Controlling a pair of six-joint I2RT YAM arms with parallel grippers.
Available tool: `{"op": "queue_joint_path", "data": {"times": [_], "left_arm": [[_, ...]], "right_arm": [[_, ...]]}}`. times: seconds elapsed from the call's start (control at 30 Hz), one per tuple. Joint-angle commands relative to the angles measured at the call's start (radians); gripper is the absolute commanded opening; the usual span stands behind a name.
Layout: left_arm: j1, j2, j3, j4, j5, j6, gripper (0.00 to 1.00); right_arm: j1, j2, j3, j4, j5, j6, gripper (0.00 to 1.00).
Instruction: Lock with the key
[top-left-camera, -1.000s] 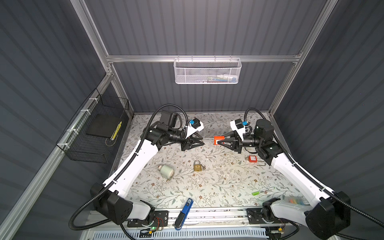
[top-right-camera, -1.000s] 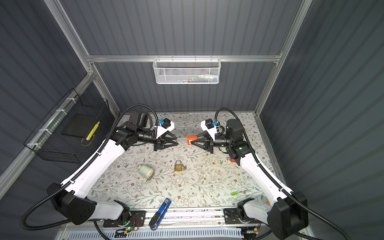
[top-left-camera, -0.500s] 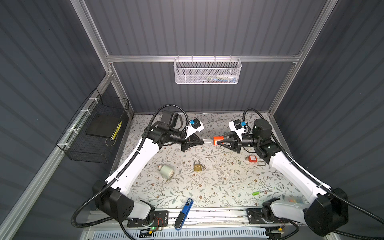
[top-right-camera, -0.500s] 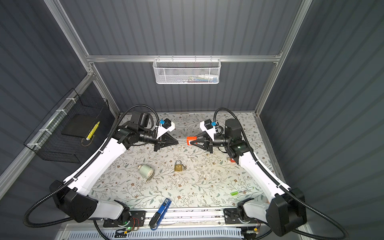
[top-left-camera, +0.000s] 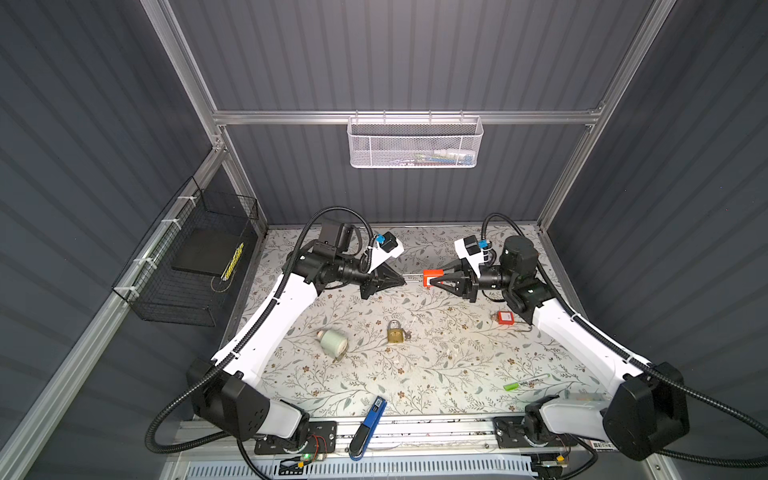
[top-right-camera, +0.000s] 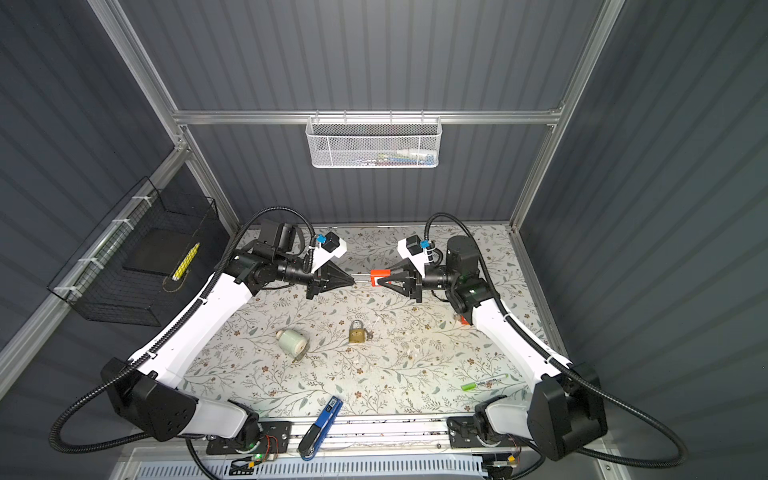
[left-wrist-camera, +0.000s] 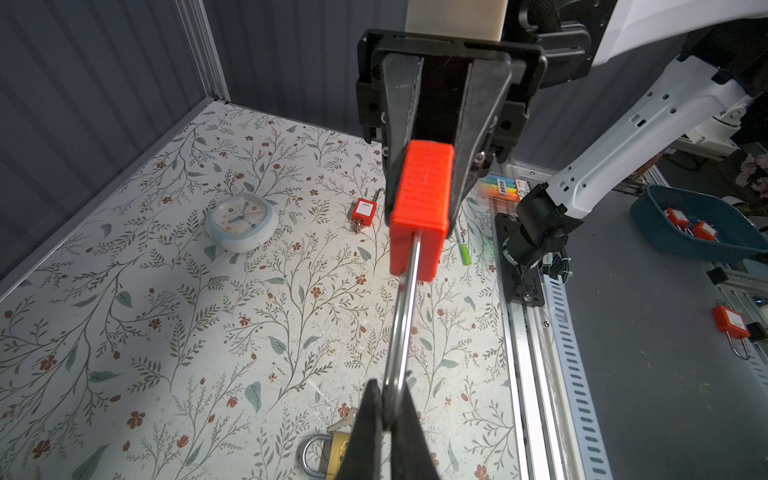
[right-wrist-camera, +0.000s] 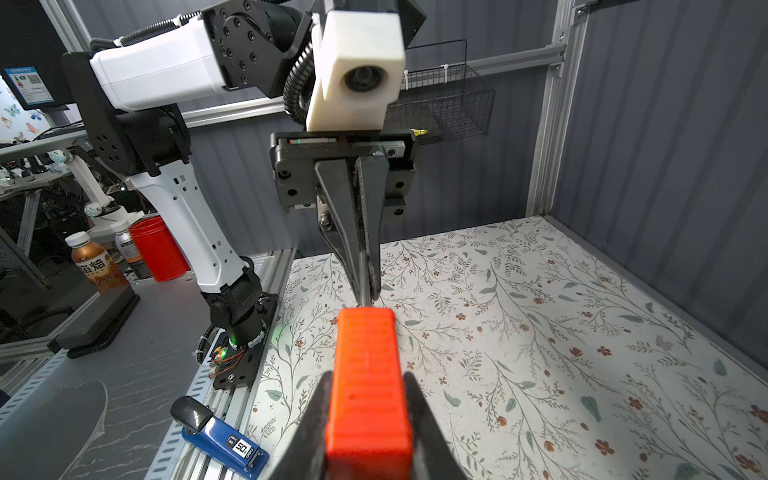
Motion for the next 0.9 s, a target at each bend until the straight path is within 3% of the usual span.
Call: {"op": "queue_joint_path", "data": {"times": [0.0,0.13,0.43,0.63,0.77,0.87], "left_arm": [[-0.02,0.0,0.019,0.075,0.066,-0.045,0.0],[-0.02,0.024,0.04,0.054,0.094,-0.067,0.0],[-0.02,-0.012,0.016,0.072,0.027,-0.046,0.0],[-0.02,0.058,0.047,0.021,0.126,-0.092,0.0],[-0.02,0.079,0.065,-0.009,0.154,-0.103,0.0],[-0.02,0.059,0.045,0.038,0.163,-0.134,0.0]], "right_arm": [[0.034,0.017,-0.022,0.053,0.0,0.051,0.05],[0.039,0.045,-0.036,0.185,-0.033,0.166,0.05],[0.04,0.07,-0.031,0.267,-0.068,0.257,0.05],[0.063,0.057,-0.017,0.152,0.069,0.059,0.04],[0.1,0.06,0.038,-0.032,0.171,-0.145,0.03],[0.109,0.055,0.025,-0.034,0.223,-0.2,0.02]]}}
